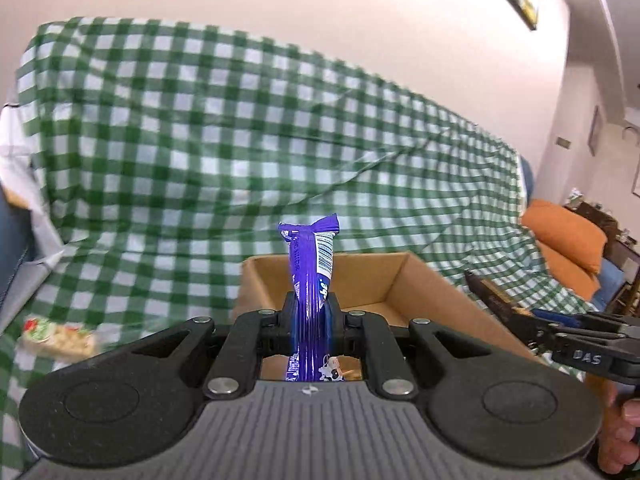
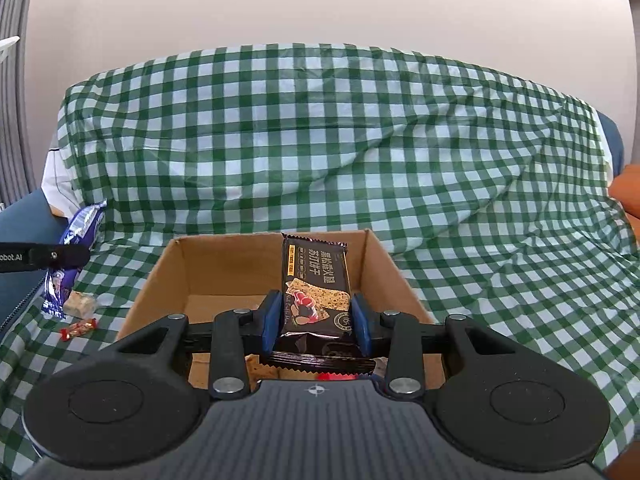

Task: Organize snacks
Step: 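Carry the purple candy bar and dark biscuit pack over the cardboard box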

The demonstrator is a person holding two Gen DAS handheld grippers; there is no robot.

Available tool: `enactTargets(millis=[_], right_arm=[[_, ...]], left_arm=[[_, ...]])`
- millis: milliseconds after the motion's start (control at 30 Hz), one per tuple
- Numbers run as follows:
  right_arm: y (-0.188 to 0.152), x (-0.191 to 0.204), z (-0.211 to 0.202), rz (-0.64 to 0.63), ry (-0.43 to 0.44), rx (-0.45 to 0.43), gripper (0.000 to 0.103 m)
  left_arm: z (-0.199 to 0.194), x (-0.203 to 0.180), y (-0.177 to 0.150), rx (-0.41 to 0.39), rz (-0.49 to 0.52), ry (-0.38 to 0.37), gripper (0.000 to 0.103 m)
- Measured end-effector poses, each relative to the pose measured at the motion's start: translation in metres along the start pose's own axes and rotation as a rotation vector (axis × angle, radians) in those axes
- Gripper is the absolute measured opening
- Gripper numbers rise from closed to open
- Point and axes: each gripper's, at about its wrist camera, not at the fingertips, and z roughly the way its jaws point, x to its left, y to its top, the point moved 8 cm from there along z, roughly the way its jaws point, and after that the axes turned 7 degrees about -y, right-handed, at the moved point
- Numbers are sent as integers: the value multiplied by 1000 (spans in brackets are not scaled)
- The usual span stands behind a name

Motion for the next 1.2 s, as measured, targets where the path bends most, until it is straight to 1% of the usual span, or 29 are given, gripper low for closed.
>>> enactTargets(millis=[333,533,900,1200], right_arm=[[-2,-9,1,21,-32,6,39],[-3,-9,0,22,-41,8,39],[-2,-10,4,24,-47,10,39],[-2,-10,4,25,-52,5,39]], left_arm=[[11,-34,0,-33,50,-90,13],[15,-43,-3,-31,59,-108,13],[21,-49,-4,-30,59,-128,13],[28,-62,-10,-17,85,-149,13]])
